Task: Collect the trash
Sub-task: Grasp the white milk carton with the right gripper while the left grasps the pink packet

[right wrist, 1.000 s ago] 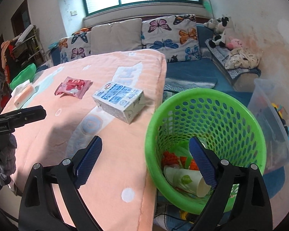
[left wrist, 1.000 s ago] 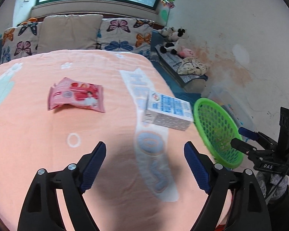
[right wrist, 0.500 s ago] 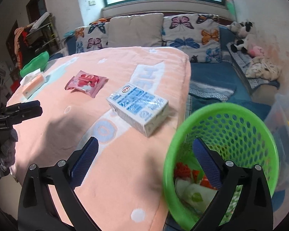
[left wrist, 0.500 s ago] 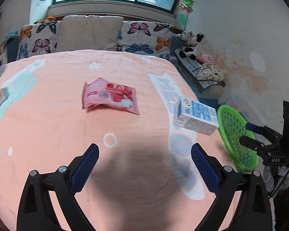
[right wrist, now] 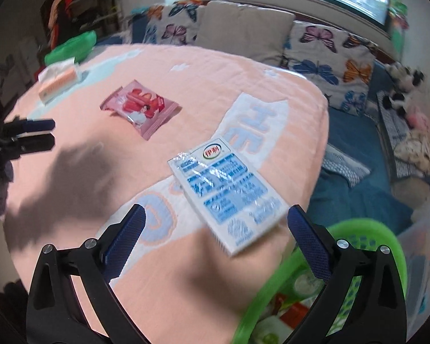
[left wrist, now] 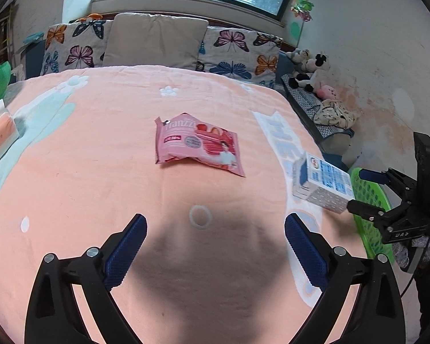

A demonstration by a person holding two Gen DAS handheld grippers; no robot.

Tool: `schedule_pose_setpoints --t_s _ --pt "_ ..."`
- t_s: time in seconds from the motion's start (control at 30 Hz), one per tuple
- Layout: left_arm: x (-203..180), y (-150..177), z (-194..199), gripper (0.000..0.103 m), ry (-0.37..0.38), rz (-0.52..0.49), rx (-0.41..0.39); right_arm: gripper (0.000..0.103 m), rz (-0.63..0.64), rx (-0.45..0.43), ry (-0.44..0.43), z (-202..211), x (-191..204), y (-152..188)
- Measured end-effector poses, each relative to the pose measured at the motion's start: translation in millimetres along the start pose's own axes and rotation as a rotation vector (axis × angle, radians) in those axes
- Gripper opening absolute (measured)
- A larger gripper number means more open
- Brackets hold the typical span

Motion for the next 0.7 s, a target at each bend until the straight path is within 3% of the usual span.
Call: schedule_pose_setpoints --t_s 0.43,0.7 --pt "25.3 -18.8 -23.8 0.094 -0.007 0.047 0.01 0.098 0.179 0.123 -0.037 -57.3 -3.0 -24.6" --pt "34.9 -41.2 -52.6 0.094 -0.02 0.05 0.027 0.096 0.165 0.156 -0.086 -73.6 -11.3 -23.9"
Point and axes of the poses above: each gripper's, at about its wrist camera, not at the fingertips, and z roughly against the way its jaws point, x to its left, y to its underside, the point moved 3 cm from there along -z, roughly the way its jaws point, and after that the axes turned 1 degree about -y, right-handed, at the moved point
